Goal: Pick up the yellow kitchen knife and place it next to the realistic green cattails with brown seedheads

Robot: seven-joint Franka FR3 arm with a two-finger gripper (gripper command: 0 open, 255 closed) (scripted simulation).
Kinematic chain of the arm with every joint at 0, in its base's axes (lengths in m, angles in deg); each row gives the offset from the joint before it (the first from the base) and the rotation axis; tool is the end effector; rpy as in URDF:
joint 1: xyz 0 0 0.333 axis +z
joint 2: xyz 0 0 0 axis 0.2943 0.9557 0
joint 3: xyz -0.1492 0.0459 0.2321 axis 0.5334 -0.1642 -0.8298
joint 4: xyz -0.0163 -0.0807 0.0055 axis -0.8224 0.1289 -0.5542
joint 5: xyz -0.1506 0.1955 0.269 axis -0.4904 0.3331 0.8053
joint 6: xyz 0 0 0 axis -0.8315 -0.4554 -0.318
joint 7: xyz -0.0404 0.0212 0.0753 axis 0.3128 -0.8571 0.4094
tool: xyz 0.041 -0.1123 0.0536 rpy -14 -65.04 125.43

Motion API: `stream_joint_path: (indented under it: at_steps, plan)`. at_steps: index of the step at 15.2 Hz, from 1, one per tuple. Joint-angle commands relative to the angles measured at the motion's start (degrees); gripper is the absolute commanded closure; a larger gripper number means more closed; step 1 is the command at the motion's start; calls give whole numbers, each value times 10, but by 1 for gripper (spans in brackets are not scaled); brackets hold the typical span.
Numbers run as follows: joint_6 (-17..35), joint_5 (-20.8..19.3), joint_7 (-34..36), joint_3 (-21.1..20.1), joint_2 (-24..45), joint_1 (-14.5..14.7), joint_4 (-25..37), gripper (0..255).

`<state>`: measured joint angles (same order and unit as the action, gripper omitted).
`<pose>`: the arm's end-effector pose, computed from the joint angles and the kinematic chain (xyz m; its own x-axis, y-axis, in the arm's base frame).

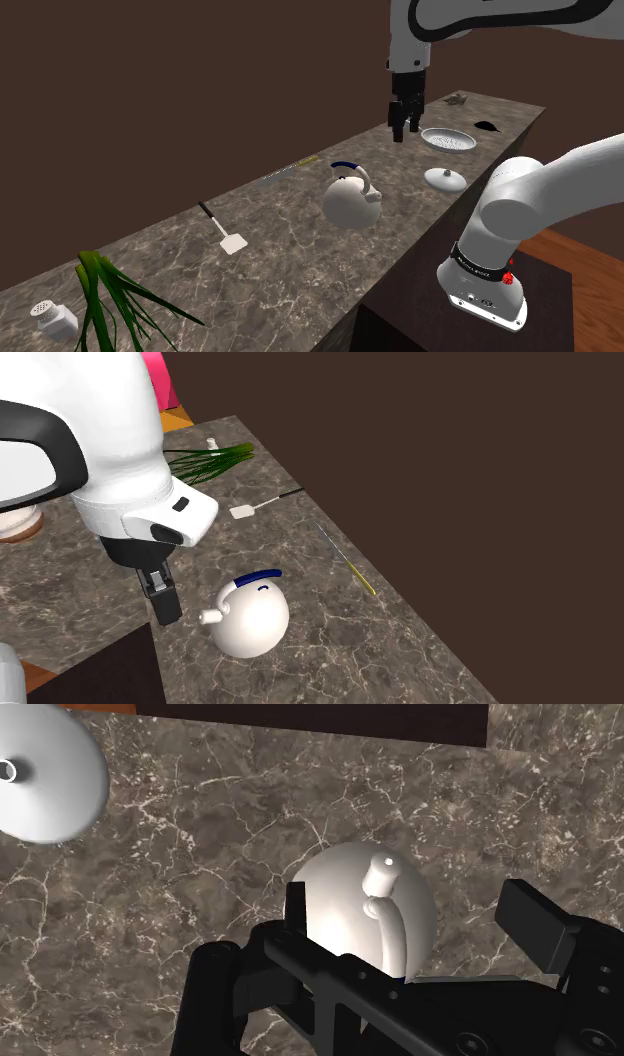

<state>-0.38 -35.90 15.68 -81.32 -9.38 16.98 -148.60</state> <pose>0.2890 -0.0090 0.4967 0.9772 -0.0487 -0.2064 -0.0563 -0.9979 -0.0308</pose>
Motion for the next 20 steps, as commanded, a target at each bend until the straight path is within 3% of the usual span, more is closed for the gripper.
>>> stream_joint_path:
  at_steps: [1, 11, 20]
  plan:
    - [0, 0, 0, 0, 0, 0, 0, 0]
    - [191, -71, -234, 81, 152, 36, 2, 0]
    - [340, -68, -434, 125, 331, 73, 73, 0]
